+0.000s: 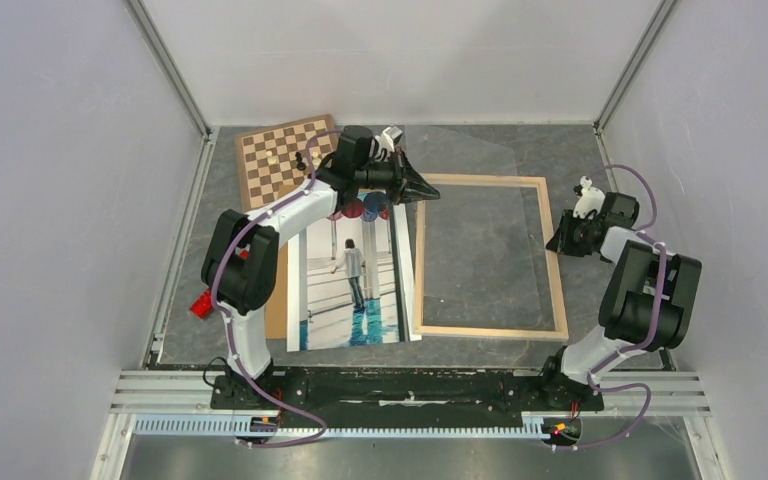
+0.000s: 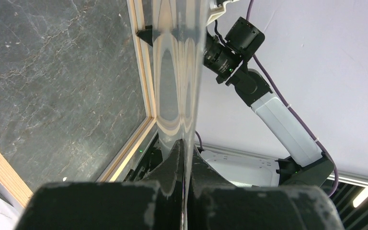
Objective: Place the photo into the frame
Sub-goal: Move the photo frame to the center of the board.
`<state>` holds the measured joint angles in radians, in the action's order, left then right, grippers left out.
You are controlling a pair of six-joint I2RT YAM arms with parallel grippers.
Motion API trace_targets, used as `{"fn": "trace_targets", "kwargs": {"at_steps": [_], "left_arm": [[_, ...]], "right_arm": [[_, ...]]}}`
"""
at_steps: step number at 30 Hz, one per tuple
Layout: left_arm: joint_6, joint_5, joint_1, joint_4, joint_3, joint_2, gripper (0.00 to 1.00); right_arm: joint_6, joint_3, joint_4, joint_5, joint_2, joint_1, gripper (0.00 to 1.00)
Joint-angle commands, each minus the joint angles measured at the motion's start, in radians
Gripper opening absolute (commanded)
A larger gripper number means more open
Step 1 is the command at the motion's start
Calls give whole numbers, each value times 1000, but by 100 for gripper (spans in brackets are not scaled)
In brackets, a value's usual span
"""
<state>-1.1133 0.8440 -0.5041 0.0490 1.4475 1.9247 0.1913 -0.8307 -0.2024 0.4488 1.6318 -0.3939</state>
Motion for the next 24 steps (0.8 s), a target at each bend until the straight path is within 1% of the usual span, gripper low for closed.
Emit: {"fn": "trace_targets", "kwargs": {"at_steps": [1, 3, 7, 11, 14, 19, 24], "left_arm": [[41, 35, 11, 29, 22, 2, 2], [36, 42, 11, 39, 26, 14, 2], [32, 52, 13, 49, 38, 38, 2], [33, 57, 13, 49, 43, 56, 2], [18, 65, 13, 83, 32, 63, 2], [-38, 83, 12, 160, 10, 69, 2], [-66, 108, 12, 196, 16, 86, 2]], "right_arm": [[-98, 47, 72, -14, -18, 27, 2], [-141, 73, 99, -25, -31, 27, 0], [-203, 123, 150, -51, -52, 27, 0], [-289, 186, 216, -47, -60, 27, 0], [-339, 242, 274, -35, -81, 27, 0], [-368, 286, 311, -16, -122, 28, 0], [-342, 264, 275, 12, -120, 29, 0]]}}
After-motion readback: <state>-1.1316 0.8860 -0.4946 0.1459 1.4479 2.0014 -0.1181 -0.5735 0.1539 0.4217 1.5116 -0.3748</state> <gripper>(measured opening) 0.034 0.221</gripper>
